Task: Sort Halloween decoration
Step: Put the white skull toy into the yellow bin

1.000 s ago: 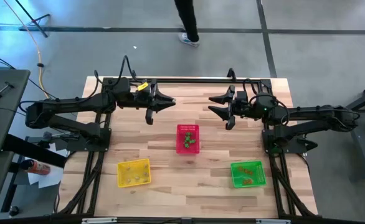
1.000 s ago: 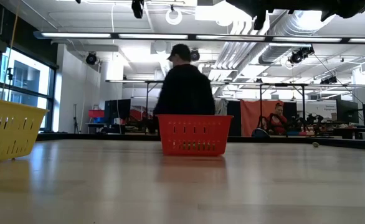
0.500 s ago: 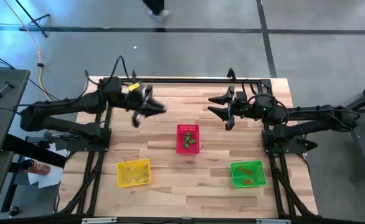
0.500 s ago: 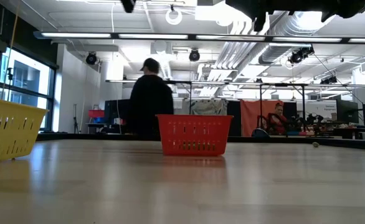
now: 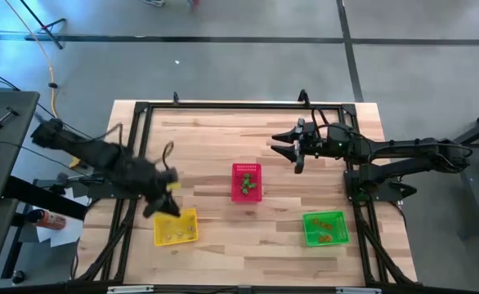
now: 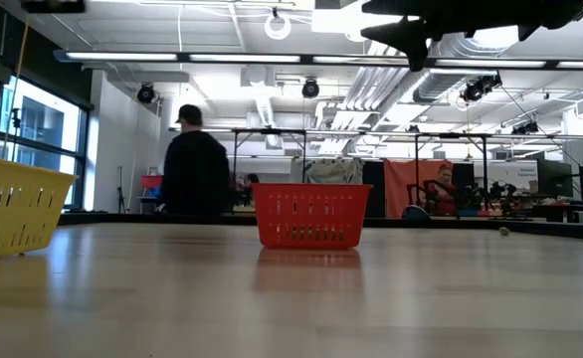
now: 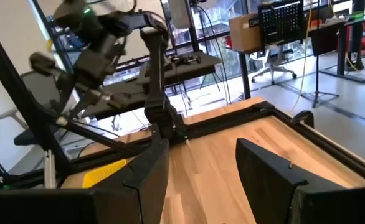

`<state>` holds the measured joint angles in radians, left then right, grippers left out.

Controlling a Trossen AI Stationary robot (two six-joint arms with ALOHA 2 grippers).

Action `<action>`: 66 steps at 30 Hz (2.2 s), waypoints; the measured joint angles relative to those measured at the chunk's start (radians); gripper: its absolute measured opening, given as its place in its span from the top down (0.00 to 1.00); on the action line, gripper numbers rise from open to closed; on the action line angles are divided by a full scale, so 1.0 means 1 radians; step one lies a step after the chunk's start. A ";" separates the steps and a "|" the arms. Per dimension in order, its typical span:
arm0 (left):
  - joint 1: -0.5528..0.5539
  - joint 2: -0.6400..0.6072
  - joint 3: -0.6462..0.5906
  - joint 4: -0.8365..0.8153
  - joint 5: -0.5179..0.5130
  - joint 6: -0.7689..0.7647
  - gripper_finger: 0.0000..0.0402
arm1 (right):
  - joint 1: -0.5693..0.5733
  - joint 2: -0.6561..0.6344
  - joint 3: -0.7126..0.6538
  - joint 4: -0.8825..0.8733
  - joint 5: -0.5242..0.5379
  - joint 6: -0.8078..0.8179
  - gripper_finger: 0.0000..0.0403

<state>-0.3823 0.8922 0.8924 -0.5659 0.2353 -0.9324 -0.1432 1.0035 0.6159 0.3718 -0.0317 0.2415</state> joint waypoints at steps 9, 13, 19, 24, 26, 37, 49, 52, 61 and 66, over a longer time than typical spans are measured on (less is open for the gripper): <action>-0.251 0.133 -0.143 -0.018 -0.072 -0.237 0.91 | 0.000 0.000 0.000 -0.016 0.042 -0.041 0.55; -0.251 0.187 -0.186 -0.016 -0.124 -0.202 0.91 | 0.000 0.000 0.000 -0.031 0.048 -0.041 0.55; -0.237 0.242 -0.210 -0.020 -0.130 -0.141 0.89 | -0.001 0.000 0.000 -0.041 0.048 -0.041 0.55; -0.232 0.264 -0.209 -0.030 -0.145 -0.129 0.77 | -0.001 0.000 0.000 -0.047 0.048 -0.041 0.55; -0.232 0.272 -0.209 -0.033 -0.150 -0.129 0.71 | -0.001 0.000 0.000 -0.054 0.048 -0.041 0.55; -0.180 0.176 -0.115 0.082 -0.024 -0.138 0.54 | -0.001 0.000 0.000 -0.062 0.048 -0.041 0.55; -0.387 0.378 -0.104 0.256 0.049 -0.338 0.61 | -0.001 0.000 0.000 -0.130 0.047 -0.083 0.55; -0.427 0.415 -0.104 0.298 0.015 -0.361 0.63 | -0.001 0.000 0.000 -0.126 0.046 -0.050 0.55; -0.525 0.479 -0.104 0.155 -0.208 -0.254 0.70 | 0.031 0.000 0.000 0.000 0.031 0.200 0.55; -0.571 0.514 -0.104 0.147 -0.321 -0.191 0.71 | 0.080 0.000 0.000 0.093 0.097 0.300 0.55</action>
<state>-0.9535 1.4063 0.7887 -0.4193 -0.0858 -1.1239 -0.0633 1.0031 0.6159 0.4644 0.0654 0.5420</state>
